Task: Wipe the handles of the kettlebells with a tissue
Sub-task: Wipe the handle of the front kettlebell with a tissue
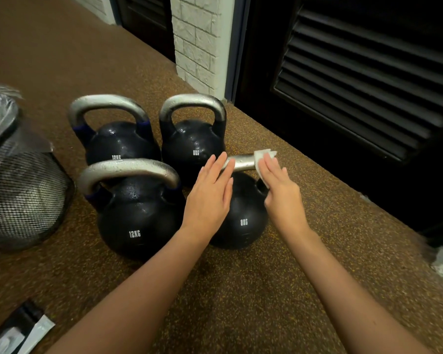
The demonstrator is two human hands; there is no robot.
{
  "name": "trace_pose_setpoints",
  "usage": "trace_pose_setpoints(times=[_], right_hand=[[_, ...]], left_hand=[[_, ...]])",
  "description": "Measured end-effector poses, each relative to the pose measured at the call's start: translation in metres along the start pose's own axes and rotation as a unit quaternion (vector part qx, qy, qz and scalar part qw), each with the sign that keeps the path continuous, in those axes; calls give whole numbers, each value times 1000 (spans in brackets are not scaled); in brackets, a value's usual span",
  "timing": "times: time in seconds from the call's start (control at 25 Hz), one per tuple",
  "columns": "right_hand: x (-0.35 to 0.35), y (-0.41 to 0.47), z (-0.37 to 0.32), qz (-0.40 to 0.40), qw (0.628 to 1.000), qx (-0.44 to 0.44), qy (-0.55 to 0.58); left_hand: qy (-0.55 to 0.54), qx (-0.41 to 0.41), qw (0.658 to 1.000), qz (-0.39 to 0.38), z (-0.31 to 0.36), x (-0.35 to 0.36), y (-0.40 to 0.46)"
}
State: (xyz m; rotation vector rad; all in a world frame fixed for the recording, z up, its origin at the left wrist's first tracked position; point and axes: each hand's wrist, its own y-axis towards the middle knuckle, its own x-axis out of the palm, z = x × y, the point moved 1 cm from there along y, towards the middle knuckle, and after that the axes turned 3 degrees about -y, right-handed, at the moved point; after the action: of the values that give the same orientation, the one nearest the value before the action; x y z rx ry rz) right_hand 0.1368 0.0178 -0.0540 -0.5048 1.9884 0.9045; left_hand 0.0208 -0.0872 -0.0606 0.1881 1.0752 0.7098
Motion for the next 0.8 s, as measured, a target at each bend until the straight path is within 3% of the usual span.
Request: trace_pose_setpoints(times=[0.12,0.32,0.52,0.8], right_hand=[[2,14,-3,3,999,37,2],[7,-5,-8,-6,1000,-3,1],[3,2,3,18,999,48,1],[9,-15,-5,4,1000,-16,-16]], left_hand=[[4,0,1000,-1,1,1,0],[1,4,1000,5,0,0,0],[2,0,1000,7,2,-1,0],[7,1,1000,5,2,-1,0]])
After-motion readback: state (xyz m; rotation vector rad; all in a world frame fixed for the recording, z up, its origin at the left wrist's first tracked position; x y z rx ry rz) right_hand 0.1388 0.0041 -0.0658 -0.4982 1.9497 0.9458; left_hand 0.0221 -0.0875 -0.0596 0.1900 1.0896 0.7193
